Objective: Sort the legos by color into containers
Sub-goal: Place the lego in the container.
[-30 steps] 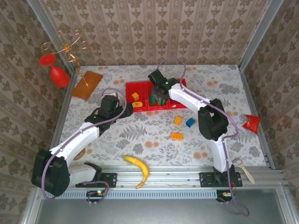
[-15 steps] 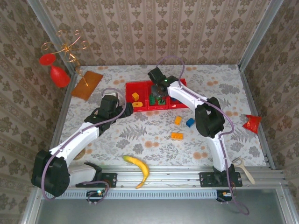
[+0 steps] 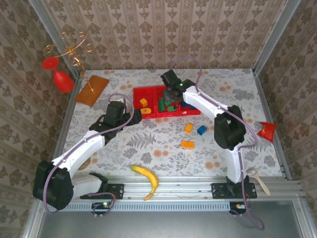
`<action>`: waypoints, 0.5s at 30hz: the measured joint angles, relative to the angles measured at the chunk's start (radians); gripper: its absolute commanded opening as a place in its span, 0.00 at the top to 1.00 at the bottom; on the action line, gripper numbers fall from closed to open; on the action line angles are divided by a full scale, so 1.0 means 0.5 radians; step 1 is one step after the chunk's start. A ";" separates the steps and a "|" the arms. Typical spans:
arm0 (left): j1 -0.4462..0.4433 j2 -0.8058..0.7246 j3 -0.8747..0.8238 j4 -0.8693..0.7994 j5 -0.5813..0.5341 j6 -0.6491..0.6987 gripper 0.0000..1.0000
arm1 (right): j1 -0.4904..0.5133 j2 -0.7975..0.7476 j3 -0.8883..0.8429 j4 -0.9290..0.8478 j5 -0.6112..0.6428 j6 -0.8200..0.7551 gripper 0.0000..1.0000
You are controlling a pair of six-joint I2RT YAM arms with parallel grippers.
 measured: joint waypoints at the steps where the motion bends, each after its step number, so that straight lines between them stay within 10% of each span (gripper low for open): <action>1: -0.019 0.000 0.000 0.001 0.002 0.005 0.00 | -0.003 -0.075 -0.060 0.011 0.013 0.007 0.30; 15: -0.383 0.237 0.118 0.047 -0.010 0.022 0.00 | -0.195 -0.959 -1.119 0.063 0.198 0.278 0.00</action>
